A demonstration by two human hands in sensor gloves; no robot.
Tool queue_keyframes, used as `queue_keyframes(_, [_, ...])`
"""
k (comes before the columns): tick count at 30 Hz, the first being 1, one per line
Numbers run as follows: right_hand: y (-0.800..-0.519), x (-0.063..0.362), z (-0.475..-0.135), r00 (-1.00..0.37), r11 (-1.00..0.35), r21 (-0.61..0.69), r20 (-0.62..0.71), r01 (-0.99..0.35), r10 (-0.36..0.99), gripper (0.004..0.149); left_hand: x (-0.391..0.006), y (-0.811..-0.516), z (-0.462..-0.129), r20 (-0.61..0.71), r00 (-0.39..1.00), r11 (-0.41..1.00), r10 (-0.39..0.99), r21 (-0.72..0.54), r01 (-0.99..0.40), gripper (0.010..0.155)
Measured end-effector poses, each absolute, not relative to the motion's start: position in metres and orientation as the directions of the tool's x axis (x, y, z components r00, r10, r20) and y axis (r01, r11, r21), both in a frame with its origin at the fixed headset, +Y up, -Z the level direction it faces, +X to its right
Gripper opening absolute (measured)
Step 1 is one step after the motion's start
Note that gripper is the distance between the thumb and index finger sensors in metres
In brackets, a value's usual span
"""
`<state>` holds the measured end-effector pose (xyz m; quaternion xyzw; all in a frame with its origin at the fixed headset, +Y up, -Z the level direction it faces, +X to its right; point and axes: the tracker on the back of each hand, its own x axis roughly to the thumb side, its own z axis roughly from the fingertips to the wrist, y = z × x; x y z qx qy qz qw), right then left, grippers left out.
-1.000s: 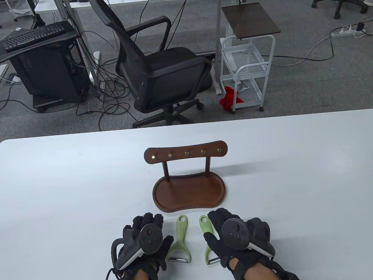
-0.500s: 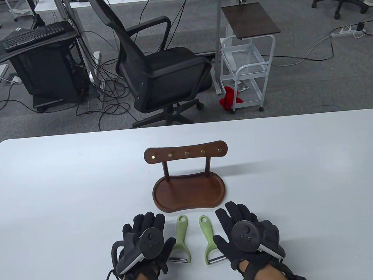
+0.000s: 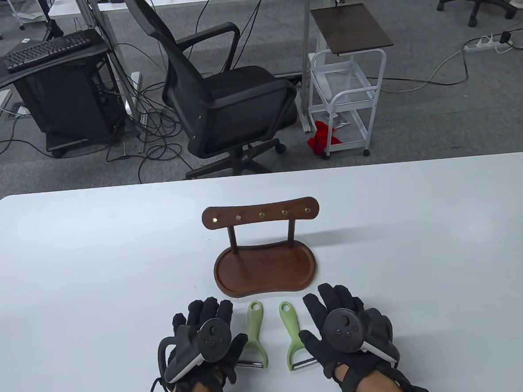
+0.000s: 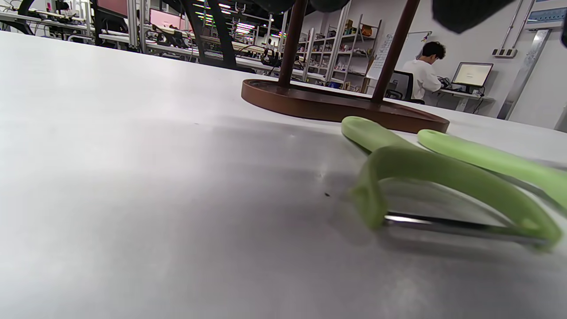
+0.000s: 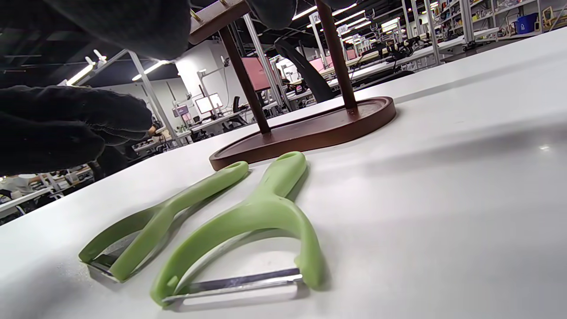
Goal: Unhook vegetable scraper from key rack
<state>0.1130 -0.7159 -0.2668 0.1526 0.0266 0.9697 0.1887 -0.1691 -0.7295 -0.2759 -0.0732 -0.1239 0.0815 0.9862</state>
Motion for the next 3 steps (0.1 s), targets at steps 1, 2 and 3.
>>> queue_keyframes(1, [-0.7159, 0.1129, -0.2666, -0.882, -0.927, 0.110, 0.286, -0.359, 0.375, 0.072, -0.1688, -0.7298, -0.2759, 0.233, 0.956, 0.976, 0.178, -0.166, -0.141, 0.078])
queue_keyframes(2, [-0.7162, 0.1127, -0.2665, -0.881, -0.926, 0.112, 0.285, -0.360, 0.377, 0.072, -0.1687, -0.7297, -0.2759, 0.233, 0.956, 0.976, 0.178, -0.166, -0.141, 0.078])
queue_keyframes(3, [-0.7164, 0.1124, -0.2664, -0.880, -0.925, 0.115, 0.286, -0.362, 0.380, 0.072, -0.1686, -0.7294, -0.2757, 0.234, 0.956, 0.976, 0.178, -0.165, -0.141, 0.078])
